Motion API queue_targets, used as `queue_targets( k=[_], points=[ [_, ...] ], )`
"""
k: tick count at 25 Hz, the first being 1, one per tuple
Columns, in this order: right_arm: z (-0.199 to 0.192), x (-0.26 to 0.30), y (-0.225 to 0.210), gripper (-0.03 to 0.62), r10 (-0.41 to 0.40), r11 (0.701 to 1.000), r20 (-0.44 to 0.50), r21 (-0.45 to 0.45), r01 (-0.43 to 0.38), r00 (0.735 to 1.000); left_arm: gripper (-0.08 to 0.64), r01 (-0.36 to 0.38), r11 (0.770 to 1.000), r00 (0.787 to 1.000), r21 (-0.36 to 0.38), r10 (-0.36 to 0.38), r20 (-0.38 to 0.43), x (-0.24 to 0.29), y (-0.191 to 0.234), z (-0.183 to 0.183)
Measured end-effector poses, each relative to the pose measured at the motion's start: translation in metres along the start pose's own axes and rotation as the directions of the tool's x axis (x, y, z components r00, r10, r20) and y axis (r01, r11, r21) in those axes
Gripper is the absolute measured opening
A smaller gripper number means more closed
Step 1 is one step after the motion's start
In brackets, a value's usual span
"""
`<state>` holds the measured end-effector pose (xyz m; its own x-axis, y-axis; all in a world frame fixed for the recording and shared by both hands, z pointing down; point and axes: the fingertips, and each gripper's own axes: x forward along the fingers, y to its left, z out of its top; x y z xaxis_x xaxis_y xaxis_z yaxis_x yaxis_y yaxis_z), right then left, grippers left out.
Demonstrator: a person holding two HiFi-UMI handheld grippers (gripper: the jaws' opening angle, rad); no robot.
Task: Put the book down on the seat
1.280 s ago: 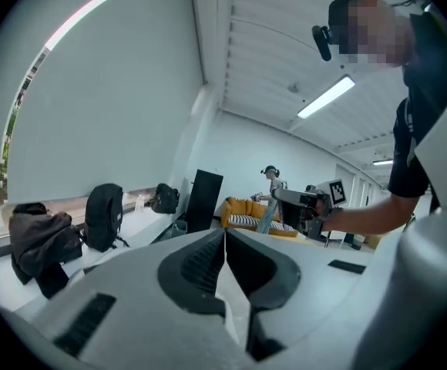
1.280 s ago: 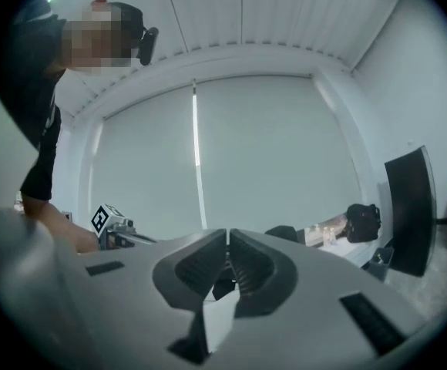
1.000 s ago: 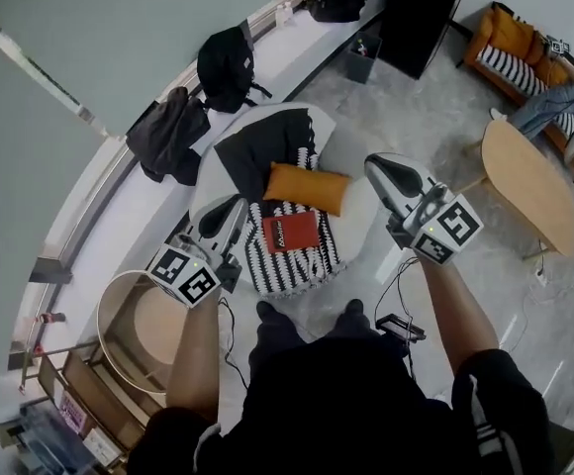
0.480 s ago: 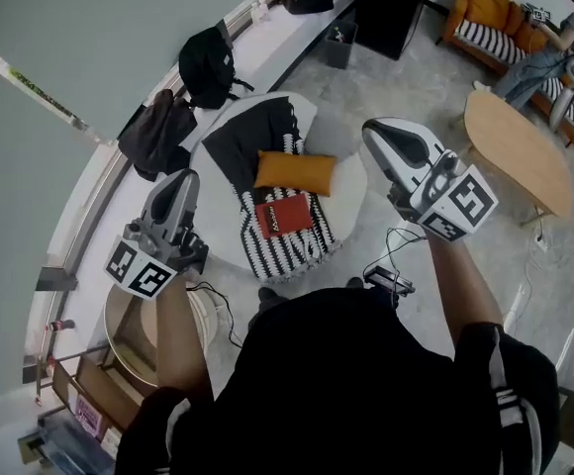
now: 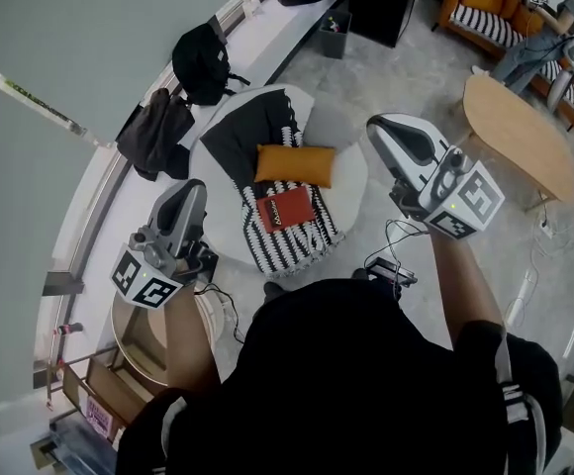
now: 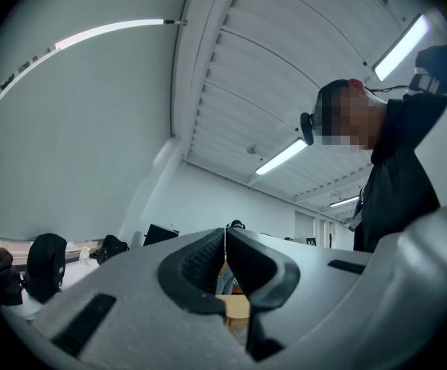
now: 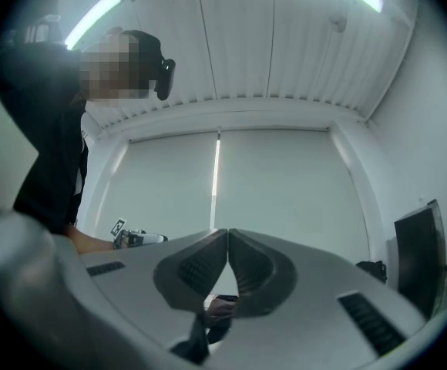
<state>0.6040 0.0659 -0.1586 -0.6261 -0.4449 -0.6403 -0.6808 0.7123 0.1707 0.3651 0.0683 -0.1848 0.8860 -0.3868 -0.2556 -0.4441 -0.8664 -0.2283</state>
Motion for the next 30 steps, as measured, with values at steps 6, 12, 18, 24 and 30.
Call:
queue_targets(
  k=[6,12,18,24,30],
  points=[
    [-0.004,-0.005,0.004,0.028,0.021,1.0,-0.023,-0.013,-0.021,1.0,0.028,0.01,1.0,1.0,-0.003,-0.01,-0.022,0.009,-0.004,-0.006],
    [-0.002,-0.021,0.006,0.028,0.041,0.999,-0.009,0.022,-0.041,0.999,0.028,0.059,0.998,0.995,-0.011,-0.06,-0.085,0.032,-0.019,-0.027],
    [0.004,-0.035,0.009,0.028,0.036,0.999,-0.001,0.026,-0.036,0.999,0.028,0.135,0.991,0.985,-0.01,-0.135,-0.111,0.053,-0.032,-0.034],
    [0.011,-0.067,0.006,0.026,0.0,1.0,0.022,0.011,-0.001,1.0,0.028,0.259,0.966,0.953,-0.018,-0.259,-0.156,0.081,-0.065,-0.051],
    [0.015,-0.107,0.005,0.028,0.022,1.0,0.014,0.006,-0.022,1.0,0.028,0.326,0.945,0.93,-0.028,-0.326,-0.17,0.115,-0.1,-0.073]
  ],
)
